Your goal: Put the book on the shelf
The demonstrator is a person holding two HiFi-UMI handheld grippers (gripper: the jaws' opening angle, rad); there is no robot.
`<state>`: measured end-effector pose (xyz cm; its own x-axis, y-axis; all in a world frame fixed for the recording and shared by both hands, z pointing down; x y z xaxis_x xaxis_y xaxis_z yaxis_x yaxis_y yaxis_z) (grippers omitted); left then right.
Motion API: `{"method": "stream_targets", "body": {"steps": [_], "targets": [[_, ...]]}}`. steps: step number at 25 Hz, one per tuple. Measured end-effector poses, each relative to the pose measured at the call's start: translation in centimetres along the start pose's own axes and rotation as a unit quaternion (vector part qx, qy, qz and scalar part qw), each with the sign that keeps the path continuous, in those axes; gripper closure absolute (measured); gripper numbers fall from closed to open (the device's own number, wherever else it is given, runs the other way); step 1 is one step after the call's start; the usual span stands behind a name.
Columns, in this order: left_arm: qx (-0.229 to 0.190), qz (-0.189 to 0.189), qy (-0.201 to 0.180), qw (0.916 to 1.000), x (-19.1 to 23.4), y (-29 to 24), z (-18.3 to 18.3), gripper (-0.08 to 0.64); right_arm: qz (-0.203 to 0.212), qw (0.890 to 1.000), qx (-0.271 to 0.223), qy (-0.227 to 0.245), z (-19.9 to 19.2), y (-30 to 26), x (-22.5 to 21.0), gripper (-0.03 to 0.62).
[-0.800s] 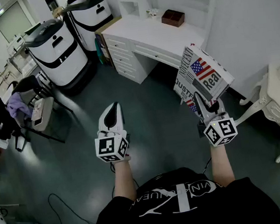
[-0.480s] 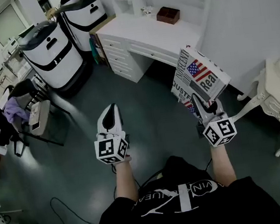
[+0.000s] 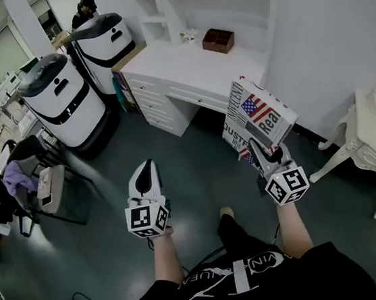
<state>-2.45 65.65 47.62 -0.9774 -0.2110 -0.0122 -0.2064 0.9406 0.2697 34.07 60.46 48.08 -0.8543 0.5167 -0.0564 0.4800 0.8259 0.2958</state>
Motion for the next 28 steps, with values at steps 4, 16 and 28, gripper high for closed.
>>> {"method": "stream_targets", "body": {"steps": [4,16,28], "targets": [[0.002,0.009,0.007,0.9999,2.3,-5.2,-1.3,0.56,0.001,1.0,0.001,0.001,-0.9,-5.5,-2.8,0.43],[0.007,-0.003,-0.005,1.0,4.3,-21.1,-3.6,0.56,0.006,1.0,0.001,-0.012,-3.3,-19.1,-11.8,0.43],[0.0,-0.027,0.005,0.9996,4.0,-30.1,-4.8,0.56,-0.002,1.0,-0.009,-0.019,-3.3,-25.0,-17.2,0.43]]}}
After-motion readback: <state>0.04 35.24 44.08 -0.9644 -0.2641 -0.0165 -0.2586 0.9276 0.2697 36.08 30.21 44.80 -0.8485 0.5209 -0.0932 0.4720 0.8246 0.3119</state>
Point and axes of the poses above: the fingertips, and each gripper's own axes: y backward along the fingers, x to its left, z out of its top, the point moved 9 cm from there along y, backward along the fingers, and after that the axes turned 7 degrees about -x, right-handed, at the moved point
